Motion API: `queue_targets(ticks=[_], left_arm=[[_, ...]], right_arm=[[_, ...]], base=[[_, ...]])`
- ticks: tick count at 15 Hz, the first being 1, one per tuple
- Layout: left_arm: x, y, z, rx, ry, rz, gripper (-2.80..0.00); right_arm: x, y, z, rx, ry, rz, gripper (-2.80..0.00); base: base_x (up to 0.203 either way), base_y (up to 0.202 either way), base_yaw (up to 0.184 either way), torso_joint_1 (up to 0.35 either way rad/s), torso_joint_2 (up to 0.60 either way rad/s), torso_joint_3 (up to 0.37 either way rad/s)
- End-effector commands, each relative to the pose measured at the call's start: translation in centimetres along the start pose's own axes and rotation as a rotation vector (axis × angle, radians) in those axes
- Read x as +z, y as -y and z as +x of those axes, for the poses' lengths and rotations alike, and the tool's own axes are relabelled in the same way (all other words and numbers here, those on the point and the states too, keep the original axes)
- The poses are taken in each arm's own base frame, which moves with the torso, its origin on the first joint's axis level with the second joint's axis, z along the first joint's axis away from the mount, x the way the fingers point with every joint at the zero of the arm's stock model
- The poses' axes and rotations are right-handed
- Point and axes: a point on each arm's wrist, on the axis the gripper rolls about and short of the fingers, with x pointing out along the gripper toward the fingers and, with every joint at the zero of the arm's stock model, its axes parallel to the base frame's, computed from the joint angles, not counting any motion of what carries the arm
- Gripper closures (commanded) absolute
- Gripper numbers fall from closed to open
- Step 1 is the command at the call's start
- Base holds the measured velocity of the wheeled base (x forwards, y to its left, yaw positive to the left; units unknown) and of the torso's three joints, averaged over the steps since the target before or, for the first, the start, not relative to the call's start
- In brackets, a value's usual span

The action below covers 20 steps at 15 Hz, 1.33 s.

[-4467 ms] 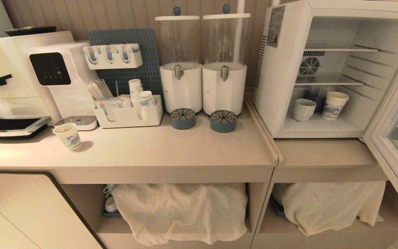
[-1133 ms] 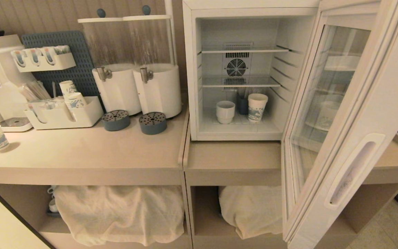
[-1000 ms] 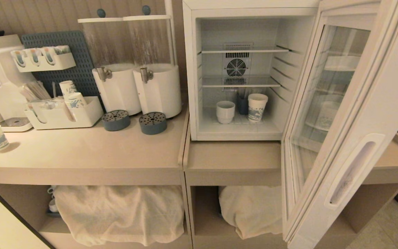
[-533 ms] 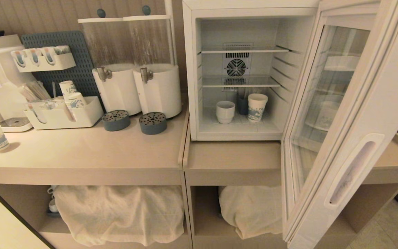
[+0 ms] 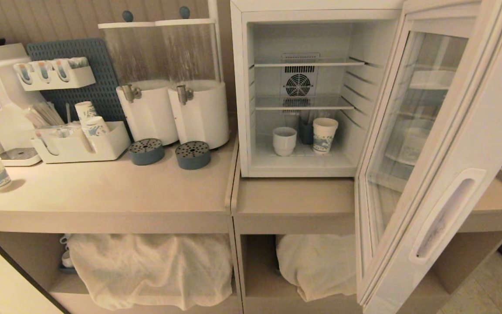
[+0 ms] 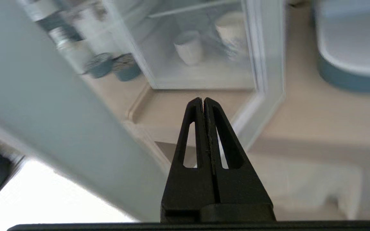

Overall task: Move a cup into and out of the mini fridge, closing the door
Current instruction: Close the freezer door

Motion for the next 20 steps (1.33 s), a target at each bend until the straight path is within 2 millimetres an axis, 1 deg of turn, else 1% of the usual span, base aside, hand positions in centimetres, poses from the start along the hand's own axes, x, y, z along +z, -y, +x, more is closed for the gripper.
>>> queue_targets(ticks=[1,3,5,7,9,12,13,15,17,20], left_arm=[[0.0,0.0,0.0,0.000,-0.001,0.001,0.00],[0.0,0.0,0.0,0.000,-0.001,0.001,0.00],[0.0,0.0,0.0,0.000,-0.001,0.000,0.00],[0.0,0.0,0.0,0.000,-0.001,0.000,0.00],[0.0,0.0,0.0,0.000,-0.001,0.001,0.00],[0.0,0.0,0.0,0.000,-0.001,0.000,0.00],[0.0,0.0,0.0,0.000,-0.001,0.000,0.00],[0.0,0.0,0.0,0.000,-0.001,0.001,0.00],[0.0,0.0,0.0,0.000,-0.001,0.000,0.00],[0.0,0.0,0.0,0.000,-0.002,0.000,0.00]], right_arm=[[0.2,3.0,1.8,0.175,-0.057,0.030,0.00],[0.7,6.0,3.0,0.320,-0.052,-0.008,0.00],[0.6,7.7,4.1,0.379,-0.037,-0.059,0.00],[0.4,8.8,5.6,0.457,-0.060,-0.057,0.00],[0.3,8.4,7.7,0.522,-0.085,-0.054,0.00],[-0.2,6.5,11.2,0.475,-0.096,-0.053,0.00],[-0.3,6.1,12.3,0.470,-0.102,-0.052,0.00],[0.1,5.3,13.7,0.493,-0.104,-0.060,0.00],[0.1,4.7,15.0,0.488,-0.108,-0.059,0.00],[-0.5,2.5,17.4,0.440,-0.111,-0.062,0.00]], base=[[0.000,0.000,0.000,0.000,0.00,0.000],[0.000,0.000,0.000,0.000,0.00,0.000],[0.000,0.000,0.000,0.000,0.00,0.000],[0.000,0.000,0.000,0.000,0.00,0.000],[0.000,0.000,0.000,0.000,0.00,0.000],[0.000,0.000,0.000,0.000,0.00,0.000],[0.000,0.000,0.000,0.000,0.00,0.000],[0.000,0.000,0.000,0.000,0.00,0.000],[0.000,0.000,0.000,0.000,0.00,0.000],[0.000,0.000,0.000,0.000,0.00,0.000]])
